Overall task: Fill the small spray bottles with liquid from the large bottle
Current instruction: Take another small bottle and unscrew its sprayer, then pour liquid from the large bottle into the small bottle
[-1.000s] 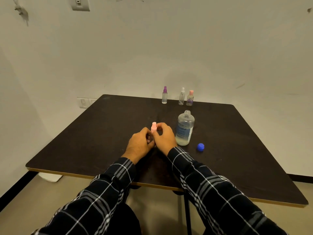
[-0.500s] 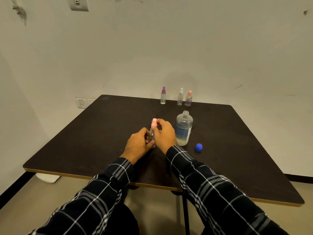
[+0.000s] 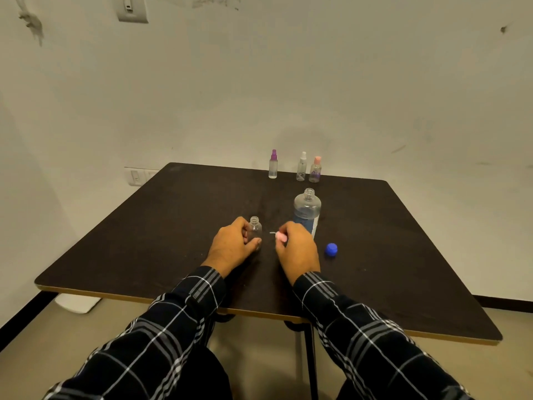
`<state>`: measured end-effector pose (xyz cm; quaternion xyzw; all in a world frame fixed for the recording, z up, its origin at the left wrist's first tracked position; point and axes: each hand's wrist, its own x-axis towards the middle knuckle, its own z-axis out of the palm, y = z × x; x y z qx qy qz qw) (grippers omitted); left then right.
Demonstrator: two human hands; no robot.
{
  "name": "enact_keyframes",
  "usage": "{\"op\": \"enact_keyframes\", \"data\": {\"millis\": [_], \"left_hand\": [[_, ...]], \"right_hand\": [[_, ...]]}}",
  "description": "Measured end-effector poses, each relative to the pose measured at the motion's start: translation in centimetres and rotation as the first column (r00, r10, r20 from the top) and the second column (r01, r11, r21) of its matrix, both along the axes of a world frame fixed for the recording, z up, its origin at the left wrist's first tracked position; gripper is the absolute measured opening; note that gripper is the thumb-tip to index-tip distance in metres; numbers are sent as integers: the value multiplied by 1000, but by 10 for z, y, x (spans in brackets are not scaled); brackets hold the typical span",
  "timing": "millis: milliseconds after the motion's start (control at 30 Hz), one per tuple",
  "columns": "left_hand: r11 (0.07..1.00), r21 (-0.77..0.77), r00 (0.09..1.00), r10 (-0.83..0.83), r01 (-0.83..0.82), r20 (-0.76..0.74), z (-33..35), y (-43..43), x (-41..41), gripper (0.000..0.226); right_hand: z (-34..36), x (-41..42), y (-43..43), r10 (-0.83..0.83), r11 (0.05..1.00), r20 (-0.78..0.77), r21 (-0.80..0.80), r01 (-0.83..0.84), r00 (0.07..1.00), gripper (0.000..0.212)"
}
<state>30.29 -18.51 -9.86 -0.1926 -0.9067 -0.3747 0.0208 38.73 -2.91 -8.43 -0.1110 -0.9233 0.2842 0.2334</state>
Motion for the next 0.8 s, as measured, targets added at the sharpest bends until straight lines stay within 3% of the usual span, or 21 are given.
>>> {"op": "enact_keyframes", "data": {"millis": [100,233,333,400,467,533,633,800], "left_hand": [[1000,-9,1000,0,0,1,1,0,0,31],[1000,-8,1000,-3,3,-2,0,0,0,30],[1000,-9,1000,-7,7,0,0,0,-1,30],[1000,-13,1000,-6,7,11,1,1,-1,30],[1000,-13,1000,-5,5,17,2,1,0,30],[1000,-4,1000,-1,1,19,2,1,-1,30],[1000,1,1000,-3,3,17,0,-1,-2,31],[1000,0,1000,7,-7,2,0,0,-1,29]], "right_hand": [[-5,5,0,-34,995,219,101,12,975,19],[-1,8,2,-73,980,308,198,11,948,42],[5,15,8,-156,987,54,45,153,986,41],[10,19,17,-296,949,-148,-157,273,944,38],[13,17,28,-395,904,-227,-270,332,890,51],[14,9,40,-357,906,-189,-307,290,915,71],[17,-8,51,-184,888,2,-428,167,983,98],[24,-18,58,-22,878,32,-478,34,999,83]]}}
